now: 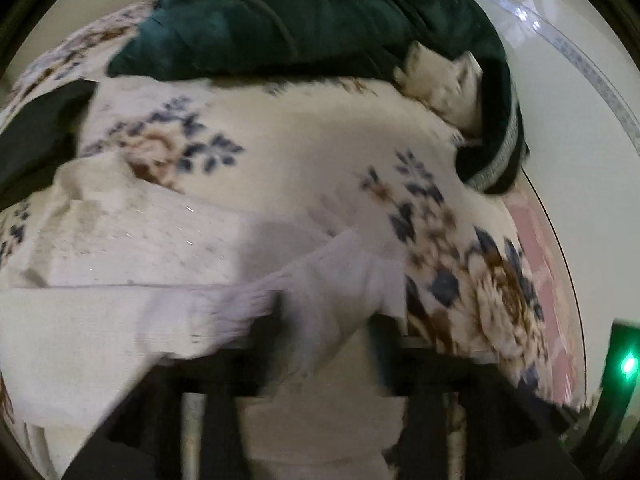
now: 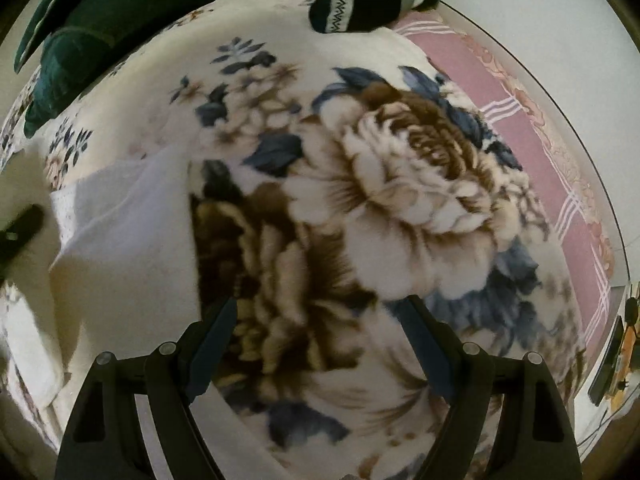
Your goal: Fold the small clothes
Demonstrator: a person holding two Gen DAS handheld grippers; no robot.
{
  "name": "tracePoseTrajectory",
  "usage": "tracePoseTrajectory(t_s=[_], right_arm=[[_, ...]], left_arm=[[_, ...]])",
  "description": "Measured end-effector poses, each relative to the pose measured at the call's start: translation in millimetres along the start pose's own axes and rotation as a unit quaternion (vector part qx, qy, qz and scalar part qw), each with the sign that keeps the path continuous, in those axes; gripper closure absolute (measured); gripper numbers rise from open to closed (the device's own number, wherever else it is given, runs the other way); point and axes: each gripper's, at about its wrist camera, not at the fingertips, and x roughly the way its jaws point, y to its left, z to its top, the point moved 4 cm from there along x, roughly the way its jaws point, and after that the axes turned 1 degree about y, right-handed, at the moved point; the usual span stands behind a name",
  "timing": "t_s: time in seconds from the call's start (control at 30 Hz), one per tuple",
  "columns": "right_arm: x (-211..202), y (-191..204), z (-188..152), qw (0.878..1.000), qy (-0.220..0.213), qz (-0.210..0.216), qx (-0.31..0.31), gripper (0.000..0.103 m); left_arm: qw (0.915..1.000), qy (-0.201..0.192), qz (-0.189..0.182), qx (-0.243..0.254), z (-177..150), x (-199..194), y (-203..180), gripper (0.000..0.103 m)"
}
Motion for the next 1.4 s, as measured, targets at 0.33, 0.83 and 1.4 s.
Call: tracePoseTrajectory(t_s=[0.33, 0.83, 1.4], right_arm=[[-20, 56, 18, 0.983, 0.039, 0.181, -0.012, 0.018], [0, 124, 30, 0.991, 0.000, 0.110, -0.074, 0.095], [-23, 106, 7, 0.982, 0.081, 0.118, -0.122, 0.032]], left_arm=[[0.9804, -0.038, 0.151, -0.121, -24, -88, 162, 0.019], [0.9332, -0.002, 0.273, -0.234, -74, -85, 325, 0.019], [0.9651, -0.035, 0.199, -0.167, -92, -134, 268, 0.003]])
